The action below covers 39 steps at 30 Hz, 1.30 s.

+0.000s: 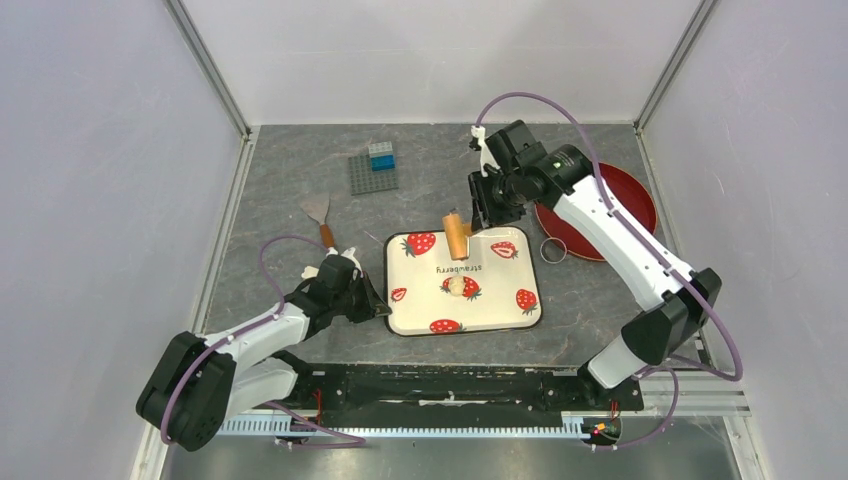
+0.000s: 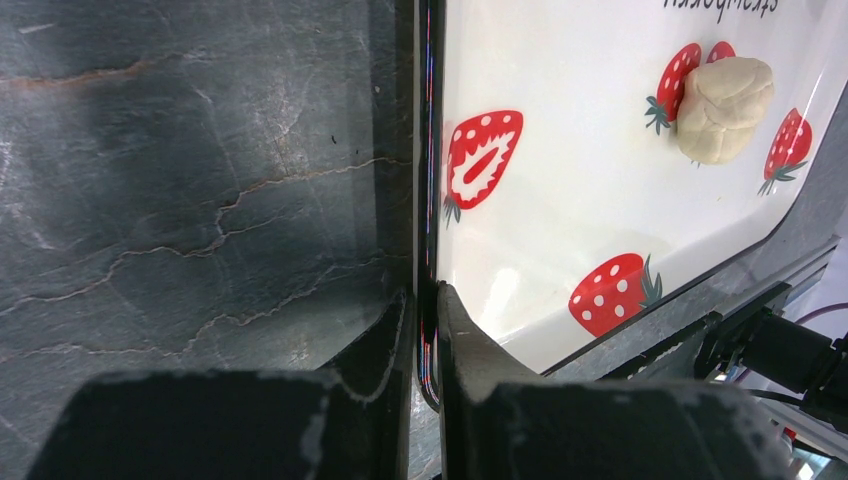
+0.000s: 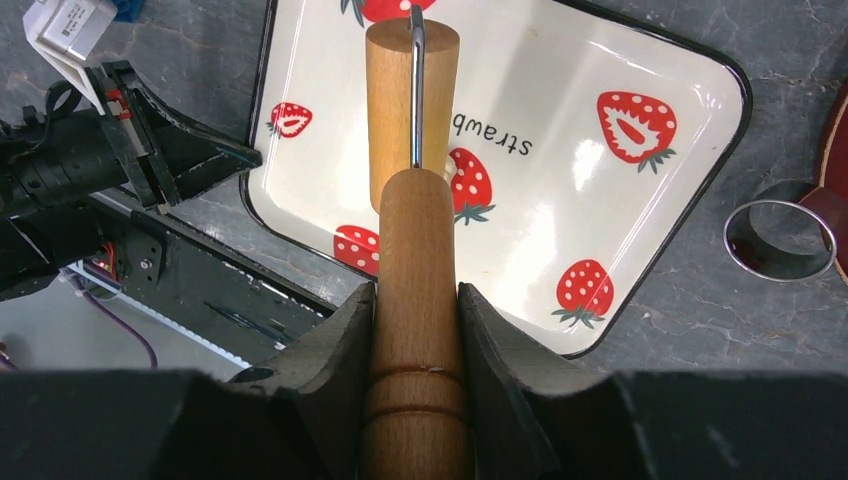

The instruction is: Roll out the dumpling wrappers from the dough

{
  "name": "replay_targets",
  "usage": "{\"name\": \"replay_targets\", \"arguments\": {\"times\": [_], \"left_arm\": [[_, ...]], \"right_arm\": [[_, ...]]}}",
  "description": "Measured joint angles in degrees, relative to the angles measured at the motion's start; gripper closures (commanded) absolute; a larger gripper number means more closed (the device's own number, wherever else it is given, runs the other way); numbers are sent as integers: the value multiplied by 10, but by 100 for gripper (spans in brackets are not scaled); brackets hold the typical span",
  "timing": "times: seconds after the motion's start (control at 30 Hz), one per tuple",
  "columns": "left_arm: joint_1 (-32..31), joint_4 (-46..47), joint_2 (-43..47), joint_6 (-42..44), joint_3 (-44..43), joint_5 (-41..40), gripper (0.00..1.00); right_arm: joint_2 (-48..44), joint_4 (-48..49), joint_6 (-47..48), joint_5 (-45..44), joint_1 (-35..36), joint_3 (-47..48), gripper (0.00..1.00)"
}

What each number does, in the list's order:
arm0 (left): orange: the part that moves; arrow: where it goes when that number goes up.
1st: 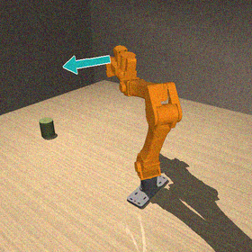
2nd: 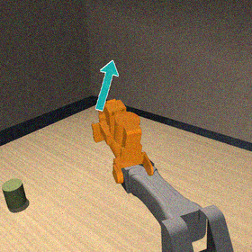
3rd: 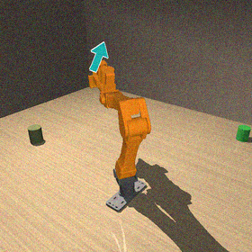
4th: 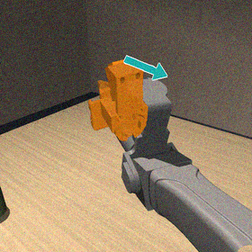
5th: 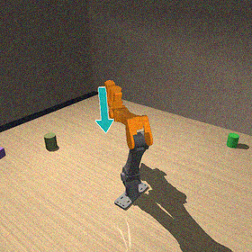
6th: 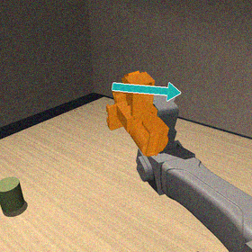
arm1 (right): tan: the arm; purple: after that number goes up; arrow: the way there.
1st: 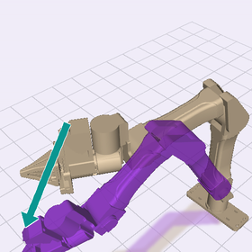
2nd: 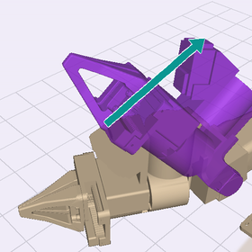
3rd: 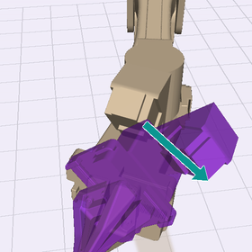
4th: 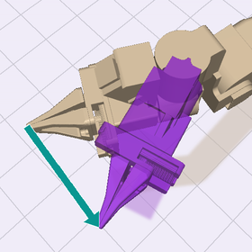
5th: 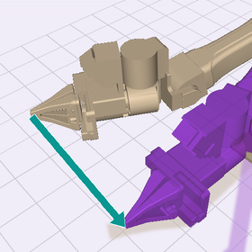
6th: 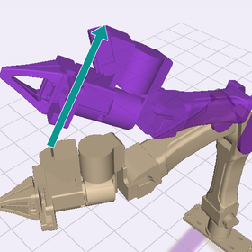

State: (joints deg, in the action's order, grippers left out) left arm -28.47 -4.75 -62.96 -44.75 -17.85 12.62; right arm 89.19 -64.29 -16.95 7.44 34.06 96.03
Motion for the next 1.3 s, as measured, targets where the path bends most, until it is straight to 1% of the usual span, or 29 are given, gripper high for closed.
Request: {"name": "replay_targets", "arguments": {"times": [0.2,0.4,0.63,0.9,1.3], "left_arm": [[0,1,-2,0,0,1,98],[0,3,-3,0,0,1,98],[0,4,-3,0,0,1,98],[0,4,-3,0,0,1,98],[0,5,-5,0,0,2,98]], "right_arm": [[51,-26,10,-11,16,50,100],[82,-59,22,-28,18,83,100],[88,-77,33,-31,23,82,100],[113,-78,35,-35,63,53,100],[139,-78,36,-59,82,41,100]]}}
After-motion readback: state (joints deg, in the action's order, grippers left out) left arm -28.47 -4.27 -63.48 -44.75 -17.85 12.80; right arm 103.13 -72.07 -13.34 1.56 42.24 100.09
